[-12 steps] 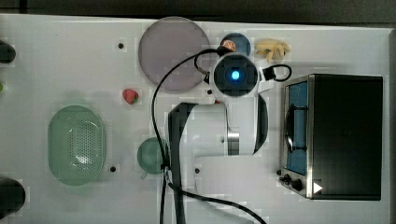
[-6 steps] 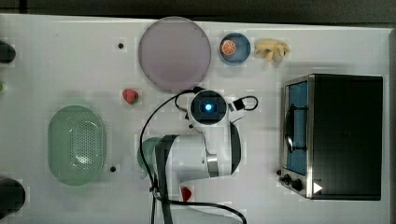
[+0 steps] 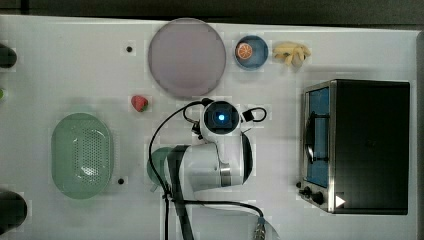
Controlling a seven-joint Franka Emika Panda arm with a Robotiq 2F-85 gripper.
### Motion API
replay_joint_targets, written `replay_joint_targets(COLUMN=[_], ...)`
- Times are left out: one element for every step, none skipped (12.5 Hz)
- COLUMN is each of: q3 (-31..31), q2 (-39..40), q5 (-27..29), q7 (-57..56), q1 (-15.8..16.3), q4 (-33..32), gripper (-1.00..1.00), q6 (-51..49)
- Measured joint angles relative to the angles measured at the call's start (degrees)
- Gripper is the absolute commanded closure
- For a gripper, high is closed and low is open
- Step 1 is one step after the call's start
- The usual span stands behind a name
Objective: Pick ketchup from strainer and place it on the table
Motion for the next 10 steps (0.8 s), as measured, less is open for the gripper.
replay_joint_targets(q3=[0.03,0.07,0.03,-0.07,-0.08,-0.07,-0.07,-0.06,0.01,0.08], q2=[-0.22,-1.09,-2.48,-4.06,-5.60,-7.50,-9.25,-10.78,-11.86,-12.69], q5=[-0.08,0.08,0.20,0.44,1.39,2.44,4.17,7.38,10.25,11.44], q7=[0.00,0.00,0.00,0.00,0.00,0.21,0.52,0.66,0.98,1.58], q1=[0.03,0.01,0.06,-0.04,-0.15,-0.15,-0.10,-0.07,0.03,0.06], q4=[0.11,0.11,0.56,1.68,3.47,5.15,7.39,10.07,13.54,17.57], gripper=[-1.00,-1.00,-1.00,-1.00,-1.00,-1.00,-1.00,-1.00,-1.00,-1.00], q6=[-0.08,-0.25,-1.20,-3.19,-5.15,-7.47,-10.85,-14.46,-18.16,-22.30])
